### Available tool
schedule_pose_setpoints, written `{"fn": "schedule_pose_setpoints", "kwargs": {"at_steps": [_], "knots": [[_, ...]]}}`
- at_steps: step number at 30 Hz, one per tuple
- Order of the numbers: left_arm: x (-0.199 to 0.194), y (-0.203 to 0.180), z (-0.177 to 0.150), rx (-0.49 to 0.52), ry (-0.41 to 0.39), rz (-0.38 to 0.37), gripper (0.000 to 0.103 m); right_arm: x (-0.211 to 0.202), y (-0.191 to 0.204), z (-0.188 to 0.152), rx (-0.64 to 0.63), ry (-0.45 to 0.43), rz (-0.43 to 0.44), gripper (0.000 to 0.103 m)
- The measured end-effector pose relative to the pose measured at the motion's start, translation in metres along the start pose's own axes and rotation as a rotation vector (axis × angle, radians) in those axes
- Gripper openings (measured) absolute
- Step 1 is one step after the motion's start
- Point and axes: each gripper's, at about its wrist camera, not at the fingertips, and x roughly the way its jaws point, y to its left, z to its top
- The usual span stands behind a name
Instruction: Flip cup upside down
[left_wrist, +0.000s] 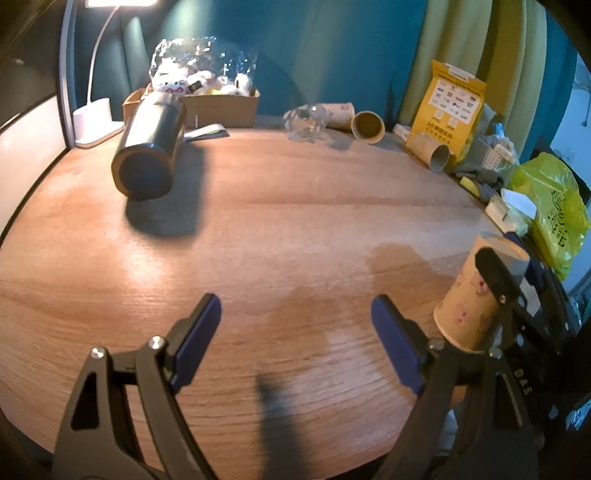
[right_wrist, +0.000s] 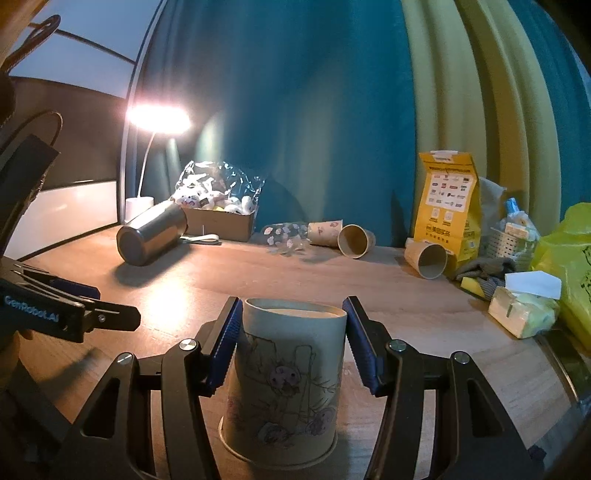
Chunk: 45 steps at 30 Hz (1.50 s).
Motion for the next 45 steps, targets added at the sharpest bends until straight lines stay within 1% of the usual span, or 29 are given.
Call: {"fn": "schedule_pose_setpoints", "kwargs": {"at_steps": [3, 5, 7, 9, 15, 20, 21, 23, 24, 25, 29, 33, 37, 41, 45], "knots": [[0.001, -0.002, -0.001, 0.016, 0.001, 0.025, 0.085, -0.006, 0.001, -0.004, -0.005, -0.008, -0.01, 0.059], [0.0, -0.002, -0.002, 0.013, -0.006, 0.012, 0.085, -0.009, 0.002, -0.007, -0.003, -0.011, -0.009, 0.059], [-0.002, -0.003, -0.002, 0.015, -0.018, 0.011, 0.085, -0.006, 0.003, -0.013, 0.004, 0.018, -0.01, 0.059], [-0.003, -0.004, -0.002, 0.021, -0.032, 0.015, 0.085, -0.006, 0.003, -0.015, 0.013, 0.014, -0.014, 0.059], [-0.002, -0.004, 0.0, 0.021, -0.041, 0.018, 0.085, -0.006, 0.003, -0.016, 0.019, 0.019, -0.01, 0.059], [-0.001, -0.002, 0.004, 0.013, -0.054, 0.02, 0.085, 0.003, 0.0, -0.011, 0.024, 0.037, 0.003, 0.059], [-0.001, -0.002, 0.005, 0.013, -0.057, 0.021, 0.085, 0.006, -0.001, -0.01, 0.035, 0.053, 0.009, 0.06], [-0.003, -0.002, 0.007, 0.013, -0.064, 0.024, 0.085, 0.014, -0.002, -0.008, 0.053, 0.097, 0.016, 0.066], [-0.006, -0.003, 0.008, 0.016, -0.074, 0.025, 0.085, 0.017, -0.002, -0.006, 0.066, 0.125, 0.019, 0.075], [-0.009, -0.004, 0.01, 0.017, -0.083, 0.026, 0.085, 0.019, -0.003, -0.004, 0.079, 0.146, 0.022, 0.079], [-0.029, -0.01, 0.017, 0.02, -0.137, 0.028, 0.085, 0.011, -0.006, 0.015, 0.093, 0.156, 0.012, 0.08], [-0.052, -0.015, 0.022, 0.027, -0.187, 0.028, 0.085, -0.007, -0.014, 0.043, 0.127, 0.17, 0.002, 0.08], [-0.078, -0.024, 0.024, 0.045, -0.245, 0.024, 0.085, -0.032, -0.023, 0.066, 0.14, 0.138, -0.015, 0.08], [-0.098, -0.029, 0.026, 0.06, -0.285, 0.023, 0.085, -0.047, -0.029, 0.081, 0.153, 0.133, -0.028, 0.08], [-0.114, -0.033, 0.03, 0.06, -0.31, 0.021, 0.085, -0.058, -0.035, 0.089, 0.178, 0.143, -0.031, 0.08]]}}
